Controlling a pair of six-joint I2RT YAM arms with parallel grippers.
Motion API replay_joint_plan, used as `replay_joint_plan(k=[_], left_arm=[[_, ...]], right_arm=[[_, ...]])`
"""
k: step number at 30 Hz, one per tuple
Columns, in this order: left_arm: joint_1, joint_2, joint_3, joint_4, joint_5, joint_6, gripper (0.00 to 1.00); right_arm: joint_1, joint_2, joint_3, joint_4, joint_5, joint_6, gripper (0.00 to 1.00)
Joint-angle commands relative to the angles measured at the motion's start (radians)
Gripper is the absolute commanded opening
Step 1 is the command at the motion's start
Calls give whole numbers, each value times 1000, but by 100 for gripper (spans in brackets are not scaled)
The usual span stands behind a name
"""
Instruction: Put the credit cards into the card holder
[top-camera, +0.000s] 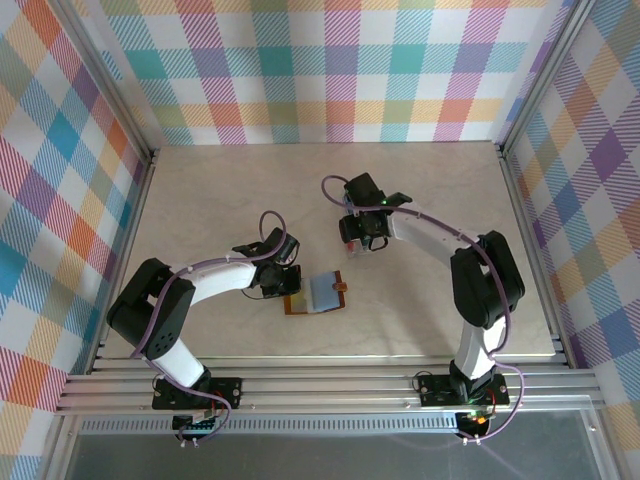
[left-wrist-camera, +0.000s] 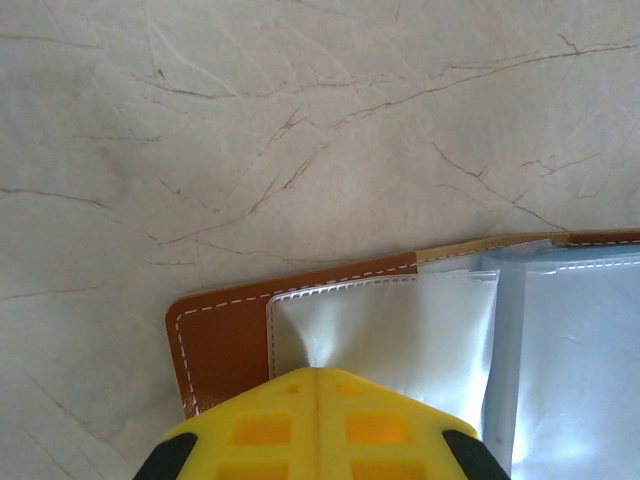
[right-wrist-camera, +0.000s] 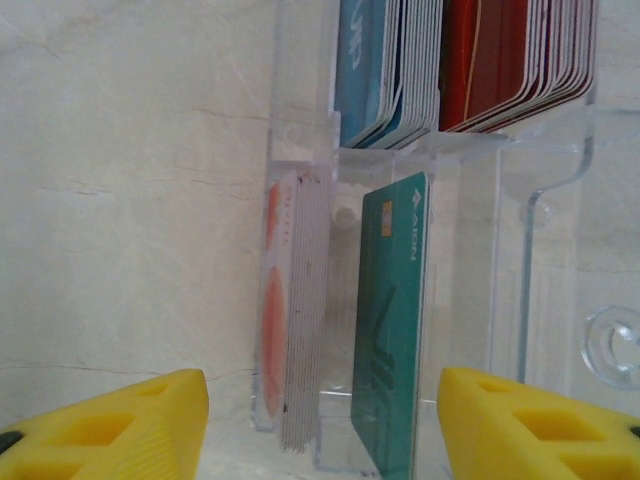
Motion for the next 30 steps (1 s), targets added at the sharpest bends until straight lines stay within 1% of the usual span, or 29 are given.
replay_joint_plan(k=[1, 4, 9, 14, 19, 24, 30], left_arm=[[-13, 7, -39, -79, -22, 8, 4], [-13, 9, -41, -78, -23, 8, 4], [-13, 25, -36, -75, -15, 10, 4], [-13, 28, -35, -74, -14, 9, 3], [-13, 31, -35, -75, -14, 9, 3], [-13, 28, -36, -75, -15, 9, 3], [-13, 27, -35, -74, -12, 10, 3]], right_arm=[[-5, 30, 32, -29, 17, -22, 63], [-5, 54, 47, -42, 39, -23, 63], [-5, 72, 54, -40, 18, -29, 62], [-5, 61, 46, -17, -86, -36, 58], [-5, 41, 36, 5, -157, -39, 55], [-5, 52, 45, 0, -152, -45, 54], [-5, 99, 76, -28, -126, -50, 54]])
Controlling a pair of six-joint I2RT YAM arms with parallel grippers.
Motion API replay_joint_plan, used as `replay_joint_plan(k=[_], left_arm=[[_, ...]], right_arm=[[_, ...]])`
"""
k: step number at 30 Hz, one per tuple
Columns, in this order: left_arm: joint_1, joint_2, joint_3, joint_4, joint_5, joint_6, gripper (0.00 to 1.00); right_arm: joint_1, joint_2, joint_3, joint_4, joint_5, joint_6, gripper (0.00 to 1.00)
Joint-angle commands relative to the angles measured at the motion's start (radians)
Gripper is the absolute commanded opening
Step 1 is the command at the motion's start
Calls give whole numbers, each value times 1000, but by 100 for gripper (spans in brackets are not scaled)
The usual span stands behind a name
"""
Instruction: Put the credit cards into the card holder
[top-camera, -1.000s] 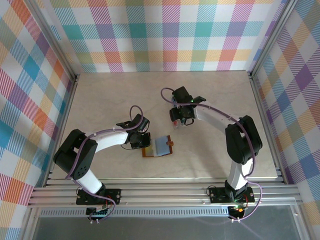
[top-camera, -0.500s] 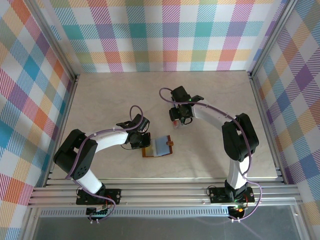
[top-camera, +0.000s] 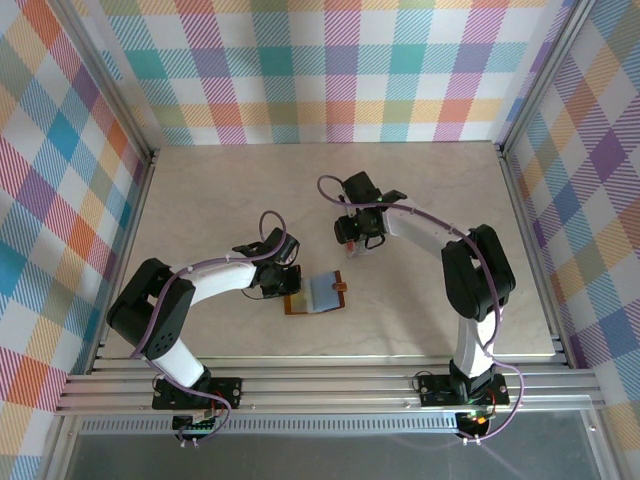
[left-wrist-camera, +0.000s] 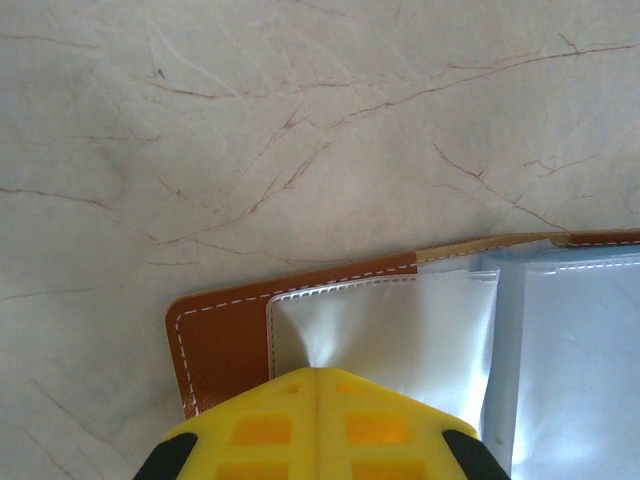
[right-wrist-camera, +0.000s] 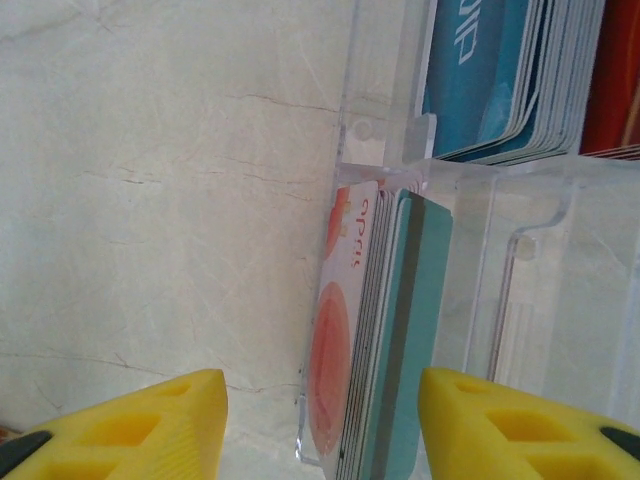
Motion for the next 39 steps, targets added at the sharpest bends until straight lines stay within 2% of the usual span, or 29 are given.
replay_joint_plan(k=[1, 7, 16, 28, 39], left_arm=[[-13, 27, -36, -74, -13, 10, 3], [-13, 28, -35, -74, -16, 10, 3], [-12, 34, -33, -74, -17, 11, 3], [-13, 42, -32, -73, -13, 11, 2], [-13, 48, -30, -71, -11, 11, 2]], right_arm=[[1, 34, 32, -30, 1, -17, 55], [1, 53, 52, -41, -16, -24, 56], [-7, -12, 9, 6, -88, -18, 55], [-27, -45, -12, 16, -125, -12, 49], [-39, -36, -2, -2, -92, 6, 38]])
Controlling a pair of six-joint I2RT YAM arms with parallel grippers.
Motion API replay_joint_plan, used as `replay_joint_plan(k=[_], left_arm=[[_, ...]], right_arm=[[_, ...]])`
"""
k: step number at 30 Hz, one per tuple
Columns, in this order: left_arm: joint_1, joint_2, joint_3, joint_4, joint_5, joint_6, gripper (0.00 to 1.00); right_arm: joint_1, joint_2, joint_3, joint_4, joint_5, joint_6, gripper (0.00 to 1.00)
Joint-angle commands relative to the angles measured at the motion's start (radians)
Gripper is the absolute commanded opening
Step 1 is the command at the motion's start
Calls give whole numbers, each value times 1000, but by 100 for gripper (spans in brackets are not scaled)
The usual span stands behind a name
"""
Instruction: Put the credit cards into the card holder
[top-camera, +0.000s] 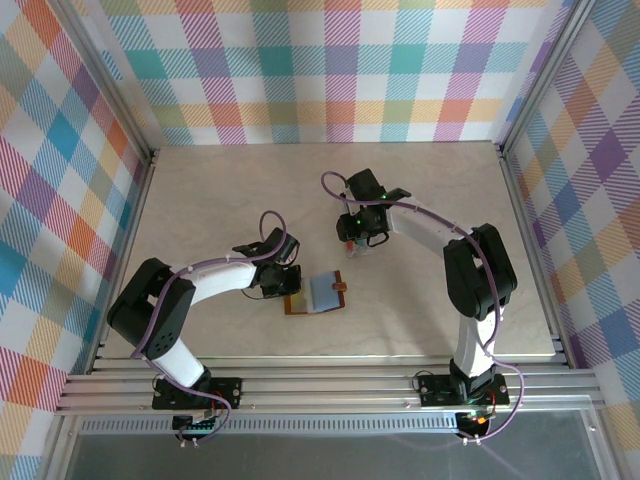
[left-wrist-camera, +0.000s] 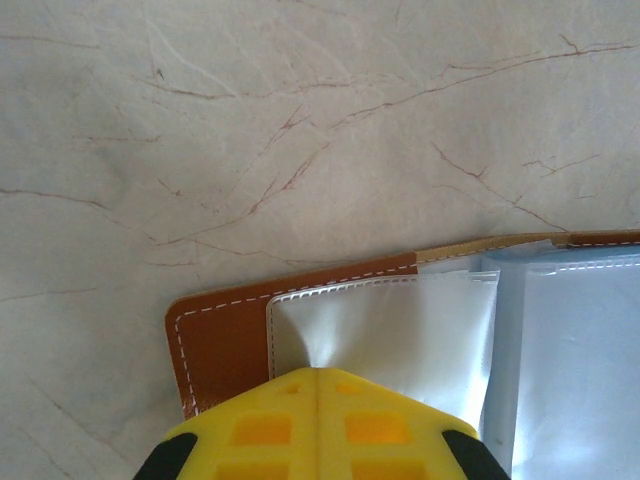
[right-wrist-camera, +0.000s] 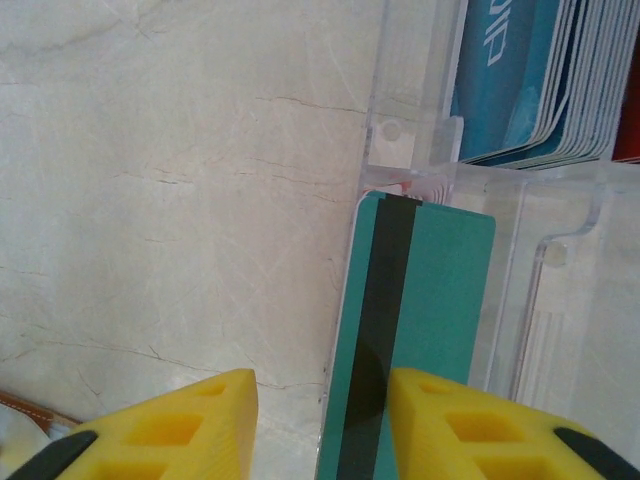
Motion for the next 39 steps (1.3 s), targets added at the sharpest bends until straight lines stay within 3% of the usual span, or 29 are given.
replay_joint_plan(k=[1, 10, 17, 20, 28, 39], left_arm=[[-12, 47, -31, -71, -11, 11, 2], [-13, 52, -28, -72, -11, 11, 3], [-13, 52, -28, -72, -12, 11, 2], [-12, 50, -28, -72, -9, 11, 2], [-13, 44, -27, -68, -2, 11, 2], [-13, 51, -28, -68, -2, 12, 2]], right_arm=[[-9, -30, -2, -8, 4, 8, 37], [-20, -51, -9, -16, 21, 25, 27], [-28, -78, -20, -22, 46, 35, 26], [-32, -81, -23, -23, 52, 37, 19], [-36, -40, 0, -37, -3, 29, 29], [-38, -7, 10, -40, -8, 23, 22]])
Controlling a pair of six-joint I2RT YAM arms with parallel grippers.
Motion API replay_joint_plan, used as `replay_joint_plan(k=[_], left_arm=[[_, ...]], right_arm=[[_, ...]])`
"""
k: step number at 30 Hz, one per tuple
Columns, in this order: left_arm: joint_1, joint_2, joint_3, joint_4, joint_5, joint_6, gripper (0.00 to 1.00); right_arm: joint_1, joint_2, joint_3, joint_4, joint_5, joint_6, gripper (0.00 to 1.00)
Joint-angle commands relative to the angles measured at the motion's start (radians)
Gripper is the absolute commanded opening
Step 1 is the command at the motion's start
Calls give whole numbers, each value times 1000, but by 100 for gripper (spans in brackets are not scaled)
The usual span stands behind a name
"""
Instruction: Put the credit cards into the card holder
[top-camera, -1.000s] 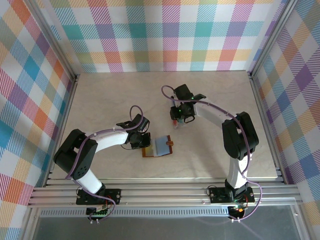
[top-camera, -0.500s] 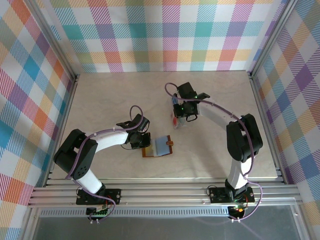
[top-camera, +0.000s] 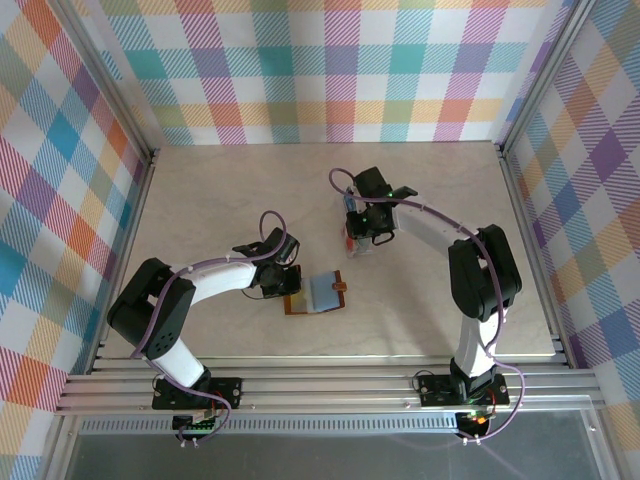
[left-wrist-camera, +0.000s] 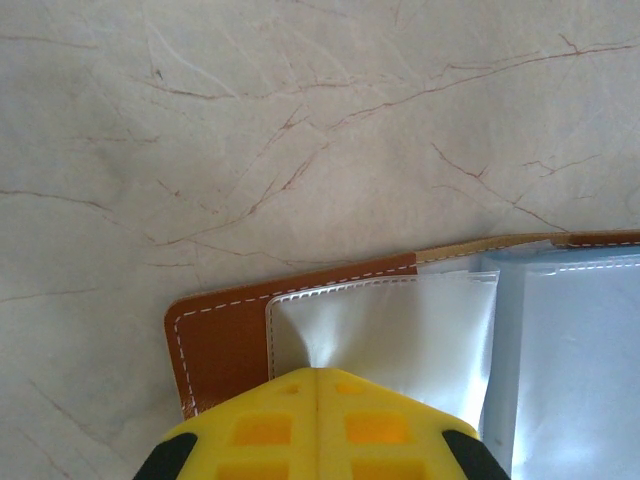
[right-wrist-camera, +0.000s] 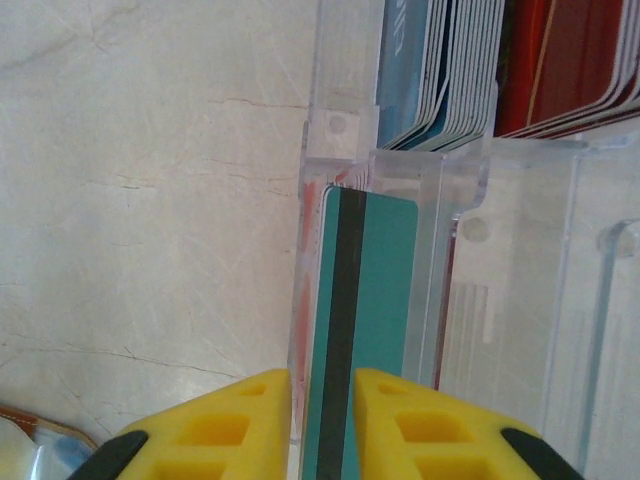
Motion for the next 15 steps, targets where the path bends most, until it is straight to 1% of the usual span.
replay_joint_plan(k=[1, 3, 4, 9, 13, 15], left_arm=[[-13, 51, -27, -70, -5, 12, 2], [-13, 51, -27, -71, -6, 12, 2], [-13, 51, -27, -70, -8, 12, 2], [-13, 56, -24, -72, -9, 13, 2], [-11, 40, -17, -78, -3, 20, 2], [-11, 11, -22, -61, 32, 15, 3]], right_arm=[[-6, 12, 22, -19, -17, -4, 20], [-7, 11, 24, -21, -14, -3, 13], [-7, 8, 23, -23, -11, 0, 12], [-7, -15, 16, -26, 5, 9, 10], [-9, -43, 7, -34, 64, 20, 3], [-11, -48, 6, -39, 81, 27, 1]])
